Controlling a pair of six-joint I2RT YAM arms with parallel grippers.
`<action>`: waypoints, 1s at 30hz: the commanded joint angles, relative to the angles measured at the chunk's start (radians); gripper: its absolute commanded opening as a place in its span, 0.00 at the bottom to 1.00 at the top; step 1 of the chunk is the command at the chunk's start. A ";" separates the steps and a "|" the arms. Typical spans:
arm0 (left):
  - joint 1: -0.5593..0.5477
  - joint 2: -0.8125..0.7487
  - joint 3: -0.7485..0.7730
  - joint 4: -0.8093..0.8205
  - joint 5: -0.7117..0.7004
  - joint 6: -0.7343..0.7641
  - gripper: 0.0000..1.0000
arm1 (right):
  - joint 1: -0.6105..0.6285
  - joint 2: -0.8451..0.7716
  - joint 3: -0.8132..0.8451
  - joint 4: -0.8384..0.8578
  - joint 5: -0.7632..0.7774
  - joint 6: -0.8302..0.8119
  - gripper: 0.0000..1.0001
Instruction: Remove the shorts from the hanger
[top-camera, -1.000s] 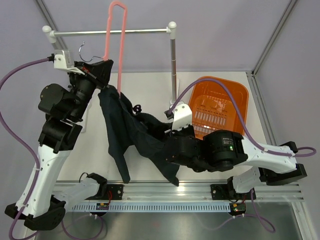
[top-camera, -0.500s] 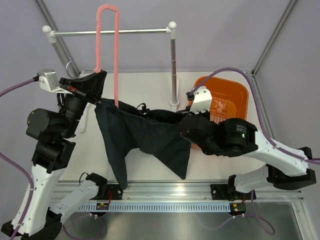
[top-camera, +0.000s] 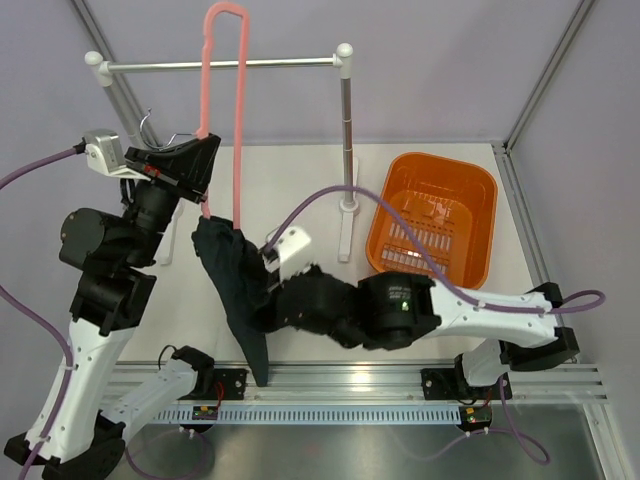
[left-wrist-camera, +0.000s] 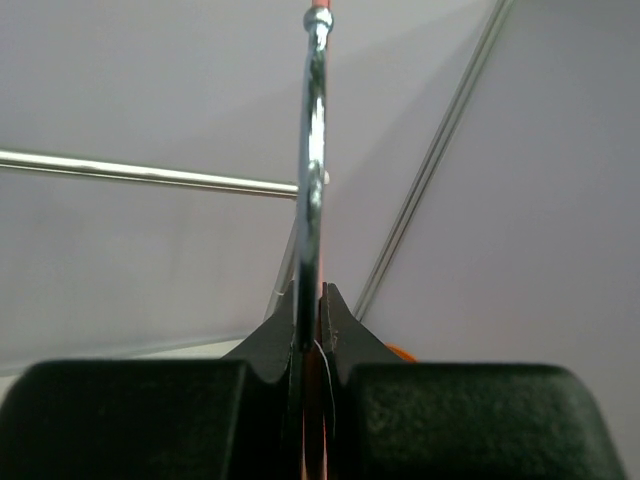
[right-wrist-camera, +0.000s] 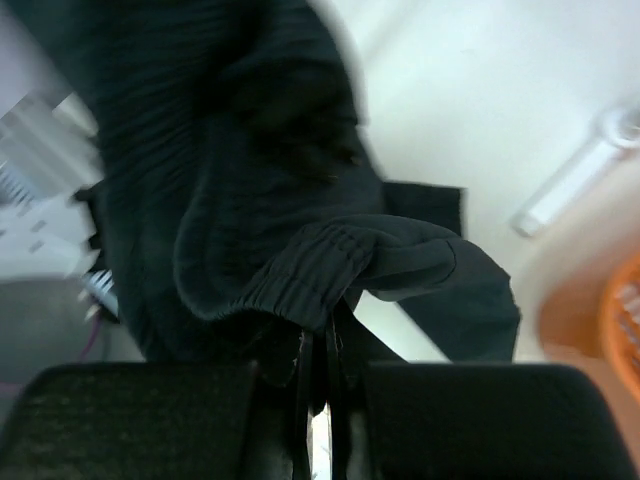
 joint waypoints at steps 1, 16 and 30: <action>0.005 0.013 0.013 0.104 -0.023 0.002 0.00 | 0.090 0.008 0.093 0.108 -0.095 -0.072 0.00; 0.005 0.102 0.010 0.112 -0.262 0.099 0.00 | 0.133 0.031 0.211 -0.034 -0.023 -0.096 0.00; 0.136 0.142 -0.009 0.341 -0.392 -0.028 0.00 | 0.184 -0.006 0.371 -0.242 0.193 -0.072 0.00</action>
